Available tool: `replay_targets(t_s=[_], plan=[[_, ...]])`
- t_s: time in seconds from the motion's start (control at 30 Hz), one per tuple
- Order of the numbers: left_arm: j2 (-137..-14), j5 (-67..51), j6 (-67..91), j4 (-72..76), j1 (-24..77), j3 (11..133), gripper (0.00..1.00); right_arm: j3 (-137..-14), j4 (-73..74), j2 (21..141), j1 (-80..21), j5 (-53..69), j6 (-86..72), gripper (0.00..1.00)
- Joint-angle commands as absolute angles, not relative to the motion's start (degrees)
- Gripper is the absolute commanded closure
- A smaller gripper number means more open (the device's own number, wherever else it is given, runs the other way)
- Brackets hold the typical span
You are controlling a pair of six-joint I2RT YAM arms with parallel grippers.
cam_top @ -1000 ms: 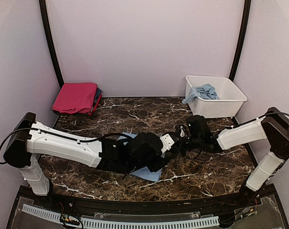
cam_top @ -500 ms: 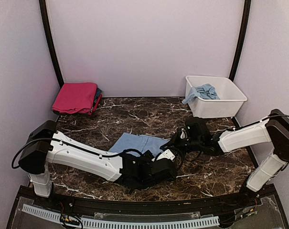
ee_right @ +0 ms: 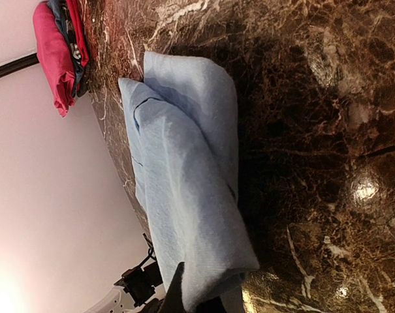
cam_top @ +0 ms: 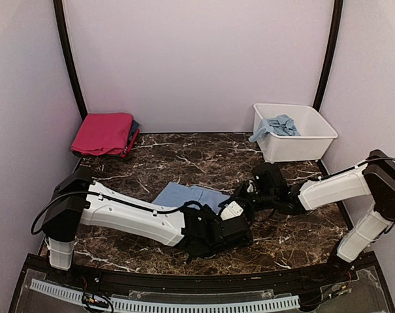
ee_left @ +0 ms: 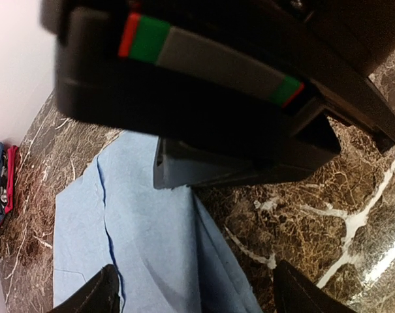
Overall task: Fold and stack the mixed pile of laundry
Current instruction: Pass from the right arm to the left
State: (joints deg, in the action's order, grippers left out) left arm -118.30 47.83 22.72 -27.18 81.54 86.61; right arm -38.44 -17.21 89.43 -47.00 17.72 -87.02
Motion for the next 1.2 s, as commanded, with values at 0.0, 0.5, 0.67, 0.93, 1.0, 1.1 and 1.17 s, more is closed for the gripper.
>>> replay_targets(t_s=[0.0, 0.5, 0.67, 0.93, 1.0, 1.1, 1.17], plan=[[-120.4, 50.7, 26.6, -33.1, 81.7, 89.7, 0.20, -38.6, -20.1, 88.4, -48.2, 17.7, -90.1, 1.00], [-125.2, 57.3, 38.6, -49.6, 80.8, 96.8, 0.44, -38.7, -17.5, 88.1, -48.9, 17.6, -94.2, 1.00], [-124.6, 56.5, 37.0, -49.3, 81.1, 97.1, 0.79, -38.9, -16.6, 88.2, -49.0, 17.6, -94.5, 1.00], [-122.5, 55.4, 36.0, -48.9, 81.2, 96.6, 1.00, -38.2, -14.3, 85.9, -48.2, 15.0, -94.4, 0.66], [-121.5, 54.9, 35.7, -48.7, 81.1, 96.2, 1.00, -38.2, -12.4, 84.3, -47.0, 14.0, -93.3, 0.43], [-119.5, 53.2, 34.1, -46.6, 81.0, 94.5, 1.00, -37.9, -9.9, 81.8, -44.2, 13.5, -90.4, 0.26], [-116.8, 51.1, 32.6, -45.0, 80.5, 93.5, 1.00, -38.1, -6.5, 79.7, -42.0, 12.7, -87.3, 0.17]])
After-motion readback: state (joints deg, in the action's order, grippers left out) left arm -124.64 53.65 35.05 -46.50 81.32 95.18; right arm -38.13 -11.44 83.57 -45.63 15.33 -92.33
